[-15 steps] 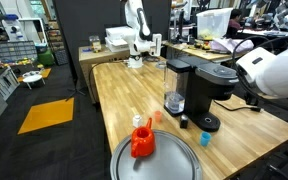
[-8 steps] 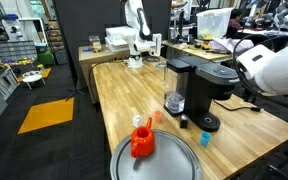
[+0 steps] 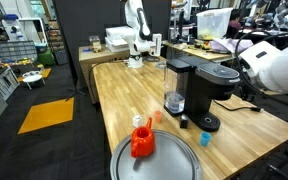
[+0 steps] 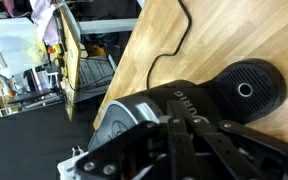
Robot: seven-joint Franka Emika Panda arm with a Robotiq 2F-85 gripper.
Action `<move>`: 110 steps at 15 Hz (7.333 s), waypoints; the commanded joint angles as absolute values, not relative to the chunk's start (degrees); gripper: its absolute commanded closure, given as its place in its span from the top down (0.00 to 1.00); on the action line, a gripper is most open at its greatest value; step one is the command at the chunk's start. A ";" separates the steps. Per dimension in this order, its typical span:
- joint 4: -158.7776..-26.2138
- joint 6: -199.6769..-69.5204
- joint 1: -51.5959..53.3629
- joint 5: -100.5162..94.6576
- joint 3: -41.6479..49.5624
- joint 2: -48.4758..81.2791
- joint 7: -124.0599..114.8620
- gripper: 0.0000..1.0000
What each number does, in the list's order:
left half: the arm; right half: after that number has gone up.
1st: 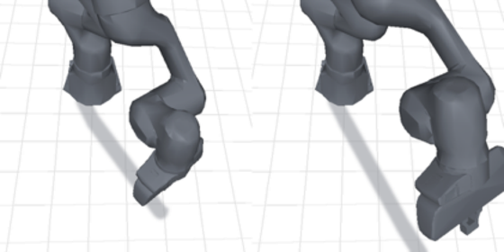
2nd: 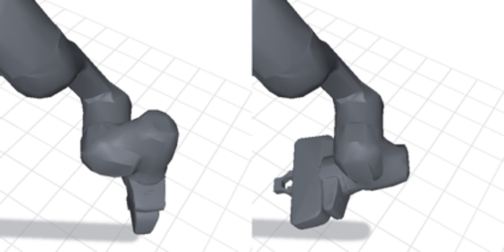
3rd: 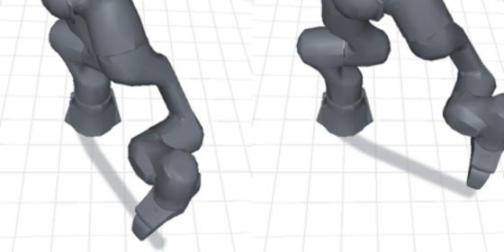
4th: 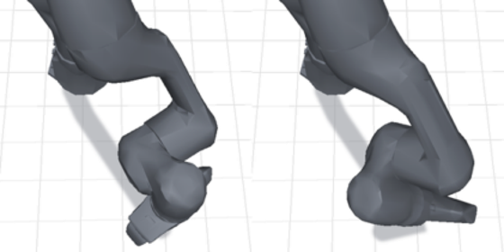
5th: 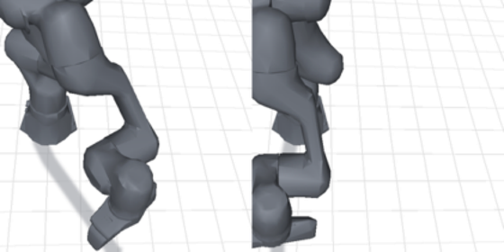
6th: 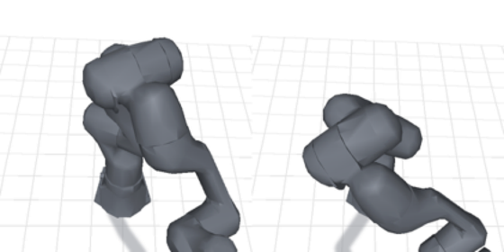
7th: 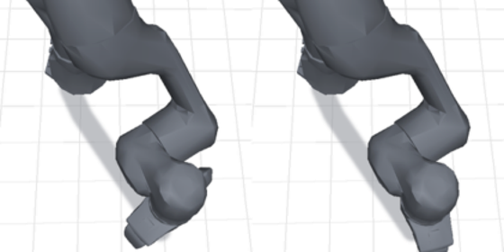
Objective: Open the coffee machine chamber
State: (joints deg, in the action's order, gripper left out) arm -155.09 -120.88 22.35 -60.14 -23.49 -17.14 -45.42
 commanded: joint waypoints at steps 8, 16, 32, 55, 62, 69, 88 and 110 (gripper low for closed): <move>-159.23 -126.07 24.01 -61.97 -23.56 -22.43 -44.89 0.00; -159.03 -127.36 26.08 -61.94 -23.91 -24.21 -43.56 0.00; -158.93 -126.60 25.51 -62.98 -23.57 -22.84 -44.48 0.01; -159.14 -127.59 22.95 -67.26 -22.08 -20.52 -44.87 0.00; -159.14 -128.71 21.58 -71.49 -20.16 -18.85 -46.13 0.00; -158.79 -130.06 20.71 -76.16 -18.13 -17.55 -47.64 0.00; -157.71 -128.41 20.69 -75.82 -15.79 -21.97 -41.54 0.00; -147.63 -126.41 20.67 -75.38 -16.92 -19.76 -27.35 0.00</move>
